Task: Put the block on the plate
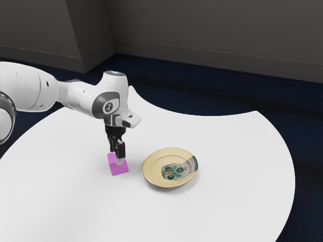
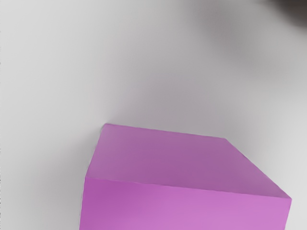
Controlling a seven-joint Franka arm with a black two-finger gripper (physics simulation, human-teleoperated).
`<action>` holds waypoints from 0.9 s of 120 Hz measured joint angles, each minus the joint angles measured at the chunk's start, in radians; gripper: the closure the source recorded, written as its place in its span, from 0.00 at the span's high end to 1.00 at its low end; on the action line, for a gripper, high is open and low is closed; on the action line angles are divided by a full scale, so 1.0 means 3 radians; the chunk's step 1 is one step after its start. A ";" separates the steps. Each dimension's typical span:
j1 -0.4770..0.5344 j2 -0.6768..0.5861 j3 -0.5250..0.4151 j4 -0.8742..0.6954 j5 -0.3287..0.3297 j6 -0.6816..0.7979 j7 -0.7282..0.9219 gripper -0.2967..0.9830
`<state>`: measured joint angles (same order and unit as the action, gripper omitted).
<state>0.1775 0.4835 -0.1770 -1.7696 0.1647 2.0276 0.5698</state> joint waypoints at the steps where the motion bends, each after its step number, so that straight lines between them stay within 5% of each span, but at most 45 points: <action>1: 0.0000 0.0003 0.0004 0.0000 0.0000 0.0005 0.0001 0.77; 45: 0.0000 0.0169 0.0033 0.0046 -0.0007 0.0156 0.0046 0.77; 75: 0.0001 0.0186 0.0055 0.0053 -0.0019 0.0183 0.0061 0.61; 108: -0.0003 0.0103 0.0053 0.0052 -0.0020 0.0176 0.0068 0.56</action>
<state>0.1764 0.5144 -0.1610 -1.7540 0.1588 2.0805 0.5902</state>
